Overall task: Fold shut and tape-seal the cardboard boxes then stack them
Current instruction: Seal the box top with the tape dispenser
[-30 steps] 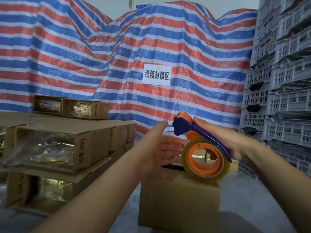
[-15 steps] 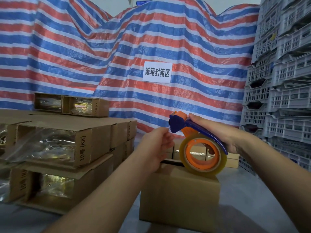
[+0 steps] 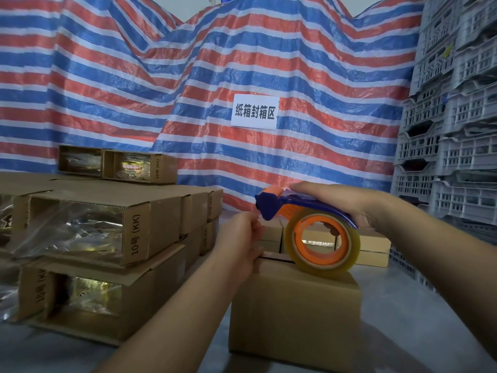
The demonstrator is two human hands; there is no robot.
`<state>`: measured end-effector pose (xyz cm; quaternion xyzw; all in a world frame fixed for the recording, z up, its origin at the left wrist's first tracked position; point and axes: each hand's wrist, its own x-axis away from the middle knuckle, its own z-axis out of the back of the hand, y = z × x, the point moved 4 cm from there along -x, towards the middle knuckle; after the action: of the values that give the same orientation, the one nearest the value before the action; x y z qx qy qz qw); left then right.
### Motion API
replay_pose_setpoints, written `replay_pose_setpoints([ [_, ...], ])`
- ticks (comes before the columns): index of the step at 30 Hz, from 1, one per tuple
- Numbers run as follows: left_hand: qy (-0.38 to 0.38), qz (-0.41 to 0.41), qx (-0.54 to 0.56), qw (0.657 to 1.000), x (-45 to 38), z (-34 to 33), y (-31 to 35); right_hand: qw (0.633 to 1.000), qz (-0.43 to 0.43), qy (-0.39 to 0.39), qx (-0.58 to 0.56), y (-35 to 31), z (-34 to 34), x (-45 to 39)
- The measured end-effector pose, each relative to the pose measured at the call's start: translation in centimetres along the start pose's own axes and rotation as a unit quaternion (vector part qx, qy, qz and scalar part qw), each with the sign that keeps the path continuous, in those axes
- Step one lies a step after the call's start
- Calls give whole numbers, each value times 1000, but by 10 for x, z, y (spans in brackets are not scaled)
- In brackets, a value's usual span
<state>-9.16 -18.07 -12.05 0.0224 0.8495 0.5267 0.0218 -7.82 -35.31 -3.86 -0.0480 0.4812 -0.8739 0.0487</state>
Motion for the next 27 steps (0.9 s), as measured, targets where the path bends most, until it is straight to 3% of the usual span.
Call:
replay_pose_setpoints([
  [5,42,0,22,999,-5,4,-2,996,-15,-37,74,-12,0,-3],
  [11,85,5,99,991,-8,7,-6,995,-68,-59,46,2,22,15],
  [19,107,-7,209,972,-8,13,-9,994,12,-1,108,-10,2,1],
  [22,80,-3,162,983,-11,21,-5,993,13,-14,120,-8,3,1],
  [27,110,-56,-107,987,-21,60,-7,983,14,-34,178,-15,-5,-5],
])
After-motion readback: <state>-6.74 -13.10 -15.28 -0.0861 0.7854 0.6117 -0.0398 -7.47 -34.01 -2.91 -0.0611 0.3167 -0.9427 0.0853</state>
